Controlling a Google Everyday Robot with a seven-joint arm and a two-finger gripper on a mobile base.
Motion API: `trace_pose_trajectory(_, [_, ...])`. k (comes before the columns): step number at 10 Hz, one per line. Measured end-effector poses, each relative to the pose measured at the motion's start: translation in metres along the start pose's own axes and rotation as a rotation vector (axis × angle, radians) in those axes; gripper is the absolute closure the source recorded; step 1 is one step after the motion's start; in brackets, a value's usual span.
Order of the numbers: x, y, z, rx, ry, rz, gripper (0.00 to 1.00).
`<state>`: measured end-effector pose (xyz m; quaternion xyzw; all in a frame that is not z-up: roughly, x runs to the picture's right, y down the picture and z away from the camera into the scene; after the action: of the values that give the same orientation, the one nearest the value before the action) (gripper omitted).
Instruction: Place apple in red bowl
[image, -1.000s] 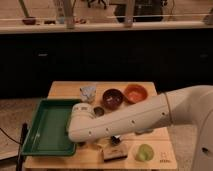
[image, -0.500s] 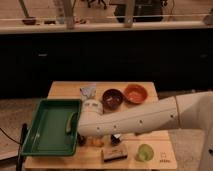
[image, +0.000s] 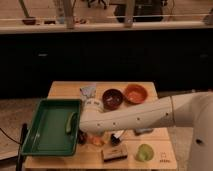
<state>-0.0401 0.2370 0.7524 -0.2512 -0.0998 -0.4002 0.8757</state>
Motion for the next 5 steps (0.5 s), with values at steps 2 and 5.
trace_pose_trajectory(2, [0.001, 0.000, 0.008, -0.010, -0.001, 0.014, 0.20])
trace_pose_trajectory(5, [0.002, 0.004, 0.016, -0.024, 0.002, 0.047, 0.20])
